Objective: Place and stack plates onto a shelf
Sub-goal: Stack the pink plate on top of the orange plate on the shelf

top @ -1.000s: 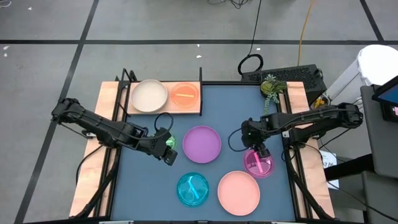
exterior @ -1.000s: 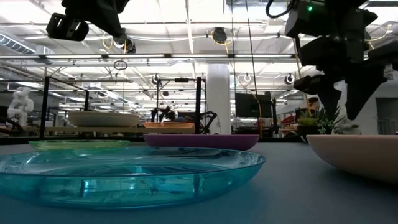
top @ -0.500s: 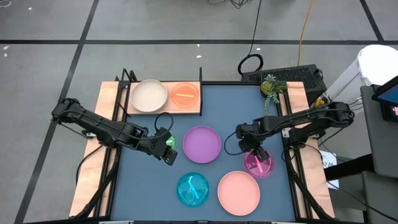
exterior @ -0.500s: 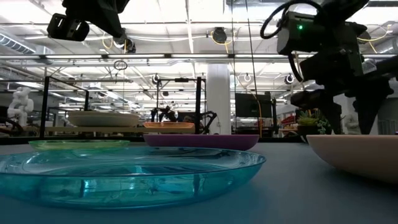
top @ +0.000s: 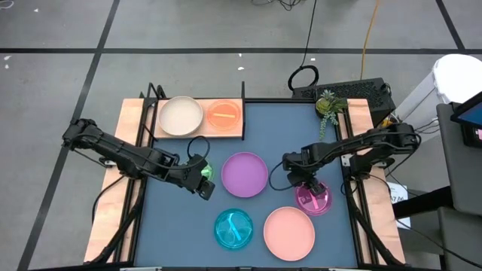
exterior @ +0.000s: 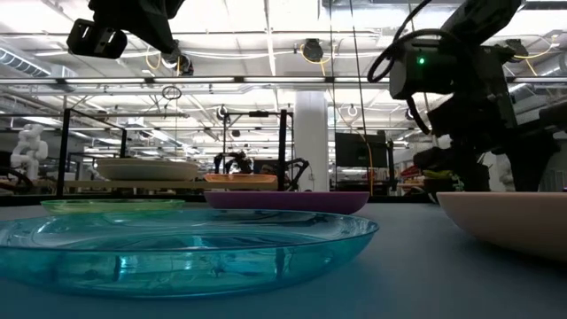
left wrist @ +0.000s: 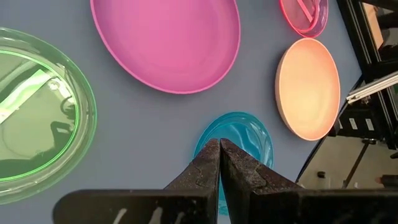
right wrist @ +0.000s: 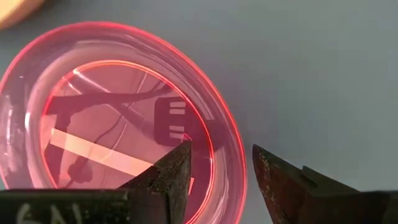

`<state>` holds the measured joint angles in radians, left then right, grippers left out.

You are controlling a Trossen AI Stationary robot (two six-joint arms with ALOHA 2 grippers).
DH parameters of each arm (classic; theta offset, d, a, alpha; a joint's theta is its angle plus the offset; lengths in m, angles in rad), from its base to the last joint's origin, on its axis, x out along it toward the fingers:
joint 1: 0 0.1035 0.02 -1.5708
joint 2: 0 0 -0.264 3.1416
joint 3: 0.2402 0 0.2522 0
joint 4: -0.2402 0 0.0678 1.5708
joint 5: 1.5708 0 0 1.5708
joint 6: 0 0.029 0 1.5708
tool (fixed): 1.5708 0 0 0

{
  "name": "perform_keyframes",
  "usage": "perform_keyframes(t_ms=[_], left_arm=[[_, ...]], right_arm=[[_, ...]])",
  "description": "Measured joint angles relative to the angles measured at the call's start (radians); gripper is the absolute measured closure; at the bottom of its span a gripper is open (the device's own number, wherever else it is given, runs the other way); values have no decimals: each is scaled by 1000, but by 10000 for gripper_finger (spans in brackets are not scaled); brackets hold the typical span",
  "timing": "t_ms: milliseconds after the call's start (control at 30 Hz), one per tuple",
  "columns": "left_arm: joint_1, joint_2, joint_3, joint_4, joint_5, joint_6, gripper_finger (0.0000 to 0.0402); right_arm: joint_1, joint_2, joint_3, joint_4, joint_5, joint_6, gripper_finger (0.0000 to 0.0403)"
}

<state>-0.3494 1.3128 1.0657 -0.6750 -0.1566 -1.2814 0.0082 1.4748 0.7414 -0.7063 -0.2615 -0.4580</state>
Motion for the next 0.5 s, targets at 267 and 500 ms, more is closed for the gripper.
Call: perform_keyframes(t_ms=[267,500], left_arm=[[0,0,0,0,0,1,385],[0,0,0,0,1,2,385]], right_arm=[[0,13,2,3,0,-13,257],[0,13,2,1,5,-29,313]])
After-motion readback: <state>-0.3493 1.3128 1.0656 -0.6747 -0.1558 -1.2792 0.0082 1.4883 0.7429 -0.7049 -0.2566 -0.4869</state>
